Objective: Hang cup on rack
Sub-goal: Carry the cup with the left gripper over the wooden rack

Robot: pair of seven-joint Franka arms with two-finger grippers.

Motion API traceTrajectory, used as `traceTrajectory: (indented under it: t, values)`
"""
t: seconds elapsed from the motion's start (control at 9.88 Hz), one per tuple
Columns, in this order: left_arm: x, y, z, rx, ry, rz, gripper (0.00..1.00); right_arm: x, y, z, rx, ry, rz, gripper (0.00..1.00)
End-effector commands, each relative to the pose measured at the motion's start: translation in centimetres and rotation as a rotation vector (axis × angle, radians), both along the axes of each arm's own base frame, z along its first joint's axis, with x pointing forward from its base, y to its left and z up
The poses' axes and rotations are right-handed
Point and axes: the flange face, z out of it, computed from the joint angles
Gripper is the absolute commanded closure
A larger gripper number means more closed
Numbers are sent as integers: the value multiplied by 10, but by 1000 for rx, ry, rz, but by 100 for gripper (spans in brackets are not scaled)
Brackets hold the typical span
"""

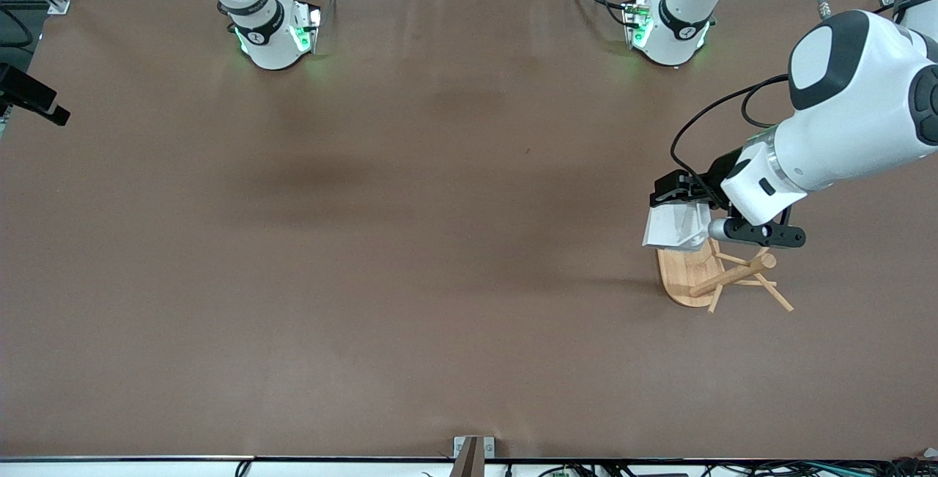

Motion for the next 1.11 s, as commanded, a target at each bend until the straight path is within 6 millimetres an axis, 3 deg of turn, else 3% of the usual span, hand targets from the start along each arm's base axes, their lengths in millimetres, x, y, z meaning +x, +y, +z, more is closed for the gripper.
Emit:
traceTrajectory:
  t: [0.0,0.2,0.3,0.81,1.01]
  values:
    - [-11,-1,-20,39,12,12,100,5,-11,1,-21,10,13,0]
    - [-28,-5,-40,73,-41,6,100,5,-11,1,-26,10,19,0]
    - [-32,5,-51,87,-54,-4,100,5,-10,1,-33,10,19,0]
    - [-13,42,-88,75,-139,-127,100,5,-11,1,-32,10,20,0]
    - [-8,43,-97,67,-158,-133,100,5,-12,1,-32,10,18,0]
